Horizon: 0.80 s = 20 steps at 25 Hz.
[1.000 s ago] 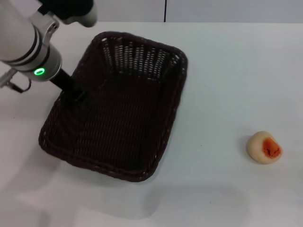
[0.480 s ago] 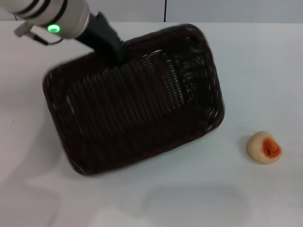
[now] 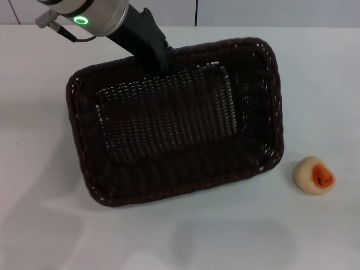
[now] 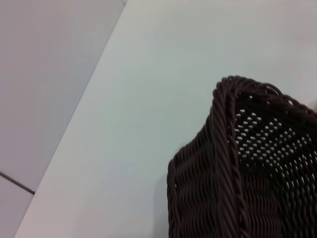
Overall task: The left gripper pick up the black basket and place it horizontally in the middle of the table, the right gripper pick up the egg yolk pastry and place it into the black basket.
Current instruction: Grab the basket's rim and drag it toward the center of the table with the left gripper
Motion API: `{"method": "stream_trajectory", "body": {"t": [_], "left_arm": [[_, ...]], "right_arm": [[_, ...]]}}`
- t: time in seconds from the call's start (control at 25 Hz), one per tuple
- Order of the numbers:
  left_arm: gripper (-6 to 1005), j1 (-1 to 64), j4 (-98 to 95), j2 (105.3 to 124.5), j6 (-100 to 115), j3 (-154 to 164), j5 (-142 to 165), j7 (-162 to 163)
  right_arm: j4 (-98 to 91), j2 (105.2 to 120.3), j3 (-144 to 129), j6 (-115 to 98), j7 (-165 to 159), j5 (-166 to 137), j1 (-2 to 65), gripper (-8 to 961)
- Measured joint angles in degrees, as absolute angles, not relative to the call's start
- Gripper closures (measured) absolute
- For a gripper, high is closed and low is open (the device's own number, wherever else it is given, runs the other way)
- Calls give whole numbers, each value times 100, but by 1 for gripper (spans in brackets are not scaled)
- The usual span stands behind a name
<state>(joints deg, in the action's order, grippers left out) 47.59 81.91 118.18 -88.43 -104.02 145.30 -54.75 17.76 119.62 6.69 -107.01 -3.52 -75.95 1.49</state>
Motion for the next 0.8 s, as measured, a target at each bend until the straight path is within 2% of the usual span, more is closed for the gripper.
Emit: {"method": "stream_trajectory", "body": {"t": [0.4, 0.8], "left_arm": [[792, 4875, 8206, 11812, -9176, -10445, 14250, -5760], [798, 5305, 6851, 11824, -8671, -10391, 14248, -5976]], "right_arm": [[1776, 11954, 606, -10709, -351, -7594, 154, 199], [1775, 11953, 606, -10715, -351, -7594, 150, 198]]}}
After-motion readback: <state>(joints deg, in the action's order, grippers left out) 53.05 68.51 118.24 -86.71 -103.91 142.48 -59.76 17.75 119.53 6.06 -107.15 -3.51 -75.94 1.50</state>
